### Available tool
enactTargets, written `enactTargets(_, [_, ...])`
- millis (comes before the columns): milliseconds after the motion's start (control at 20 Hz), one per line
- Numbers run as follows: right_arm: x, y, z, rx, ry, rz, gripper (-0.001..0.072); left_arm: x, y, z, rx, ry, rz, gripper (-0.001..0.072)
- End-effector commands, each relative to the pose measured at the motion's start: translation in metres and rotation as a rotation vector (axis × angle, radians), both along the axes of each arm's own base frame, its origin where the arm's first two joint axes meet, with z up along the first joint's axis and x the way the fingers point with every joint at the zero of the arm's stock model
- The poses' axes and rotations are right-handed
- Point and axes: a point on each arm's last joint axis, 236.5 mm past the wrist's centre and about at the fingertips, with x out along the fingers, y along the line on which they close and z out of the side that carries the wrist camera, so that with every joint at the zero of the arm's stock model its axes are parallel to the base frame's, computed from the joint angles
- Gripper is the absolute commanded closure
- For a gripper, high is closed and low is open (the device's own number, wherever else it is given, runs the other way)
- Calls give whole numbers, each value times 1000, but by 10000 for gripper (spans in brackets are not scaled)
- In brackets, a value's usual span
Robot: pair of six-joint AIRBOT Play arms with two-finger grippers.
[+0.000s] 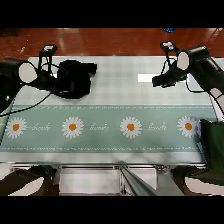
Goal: Fold the shirts.
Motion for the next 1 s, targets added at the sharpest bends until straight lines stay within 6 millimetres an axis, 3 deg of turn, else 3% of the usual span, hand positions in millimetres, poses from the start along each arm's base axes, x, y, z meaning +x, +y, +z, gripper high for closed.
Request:
enactTargets(0, [0,0,0,0,0,1,693,0,0,0,1,1,1,683])
enactTargets(600, [1,1,0,4,-3,-1,693,1,-1,0,-3,-2,0,683])
enactTargets(950, [25,20,10,83,-112,10,693,31,-9,4,-37,-111,6,683])
